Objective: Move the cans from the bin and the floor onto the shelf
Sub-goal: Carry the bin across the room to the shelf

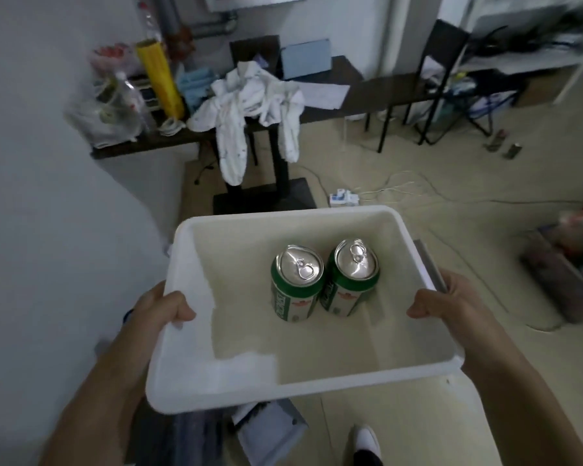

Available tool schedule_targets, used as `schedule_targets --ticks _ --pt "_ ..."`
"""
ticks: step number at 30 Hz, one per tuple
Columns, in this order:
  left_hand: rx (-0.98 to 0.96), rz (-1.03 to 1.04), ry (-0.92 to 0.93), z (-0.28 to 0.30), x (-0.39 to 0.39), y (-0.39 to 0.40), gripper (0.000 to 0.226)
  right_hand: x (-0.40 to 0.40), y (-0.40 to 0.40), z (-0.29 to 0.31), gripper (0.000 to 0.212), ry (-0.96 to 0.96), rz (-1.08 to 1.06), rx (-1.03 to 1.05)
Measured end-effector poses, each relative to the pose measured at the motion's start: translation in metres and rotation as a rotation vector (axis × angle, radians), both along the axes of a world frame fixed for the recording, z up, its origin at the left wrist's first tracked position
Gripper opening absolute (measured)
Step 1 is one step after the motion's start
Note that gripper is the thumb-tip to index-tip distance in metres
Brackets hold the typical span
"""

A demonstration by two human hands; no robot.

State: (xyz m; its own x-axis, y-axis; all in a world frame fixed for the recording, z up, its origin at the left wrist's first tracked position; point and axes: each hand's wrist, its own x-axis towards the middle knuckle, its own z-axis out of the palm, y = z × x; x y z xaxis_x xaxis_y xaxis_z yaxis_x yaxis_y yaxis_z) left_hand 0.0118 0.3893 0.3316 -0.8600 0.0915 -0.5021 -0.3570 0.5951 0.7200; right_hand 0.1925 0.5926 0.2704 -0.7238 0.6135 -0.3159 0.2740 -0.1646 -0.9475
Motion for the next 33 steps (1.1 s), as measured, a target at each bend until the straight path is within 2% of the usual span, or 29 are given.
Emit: schedule_targets --ticks 5,10,13,18,21,23,28,29,31,33 --pt "-0.021 -0.219 -0.009 -0.010 0.020 0.117 0.044 0.059 0.072 0.002 0.018 0.008 -0.271 -0.072" --pt "-0.005 -0.348 -0.028 -0.013 0.044 0.232 0.041 0.101 0.159 0.006 0.027 0.027 -0.428 -0.042" --pt "-0.054 -0.449 0.004 -0.010 0.057 0.298 0.045 0.118 0.210 0.011 0.035 0.036 -0.443 -0.026" --pt "0.019 -0.477 -0.034 -0.004 0.067 0.397 0.044 0.133 0.293 0.008 0.019 0.024 -0.482 -0.039" --pt "0.034 -0.501 -0.056 -0.007 0.061 0.460 0.044 0.131 0.344 0.002 0.024 0.021 -0.516 -0.059" --pt "0.020 -0.546 -0.067 -0.014 0.050 0.509 0.043 0.126 0.385 -0.002 0.035 0.008 -0.539 -0.058" --pt "0.015 -0.711 -0.122 -0.018 0.021 0.638 0.039 0.108 0.501 -0.001 0.018 0.026 -0.613 -0.028" --pt "0.055 -0.767 -0.149 -0.015 0.017 0.661 0.035 0.105 0.525 0.002 0.017 0.034 -0.625 -0.013" --pt "0.252 -0.884 -0.241 -0.012 0.009 0.702 0.009 0.100 0.574 0.008 0.018 0.053 -0.633 0.013" --pt "0.381 -0.946 -0.324 -0.013 -0.004 0.741 0.036 0.095 0.619 0.013 0.020 0.071 -0.650 0.003"
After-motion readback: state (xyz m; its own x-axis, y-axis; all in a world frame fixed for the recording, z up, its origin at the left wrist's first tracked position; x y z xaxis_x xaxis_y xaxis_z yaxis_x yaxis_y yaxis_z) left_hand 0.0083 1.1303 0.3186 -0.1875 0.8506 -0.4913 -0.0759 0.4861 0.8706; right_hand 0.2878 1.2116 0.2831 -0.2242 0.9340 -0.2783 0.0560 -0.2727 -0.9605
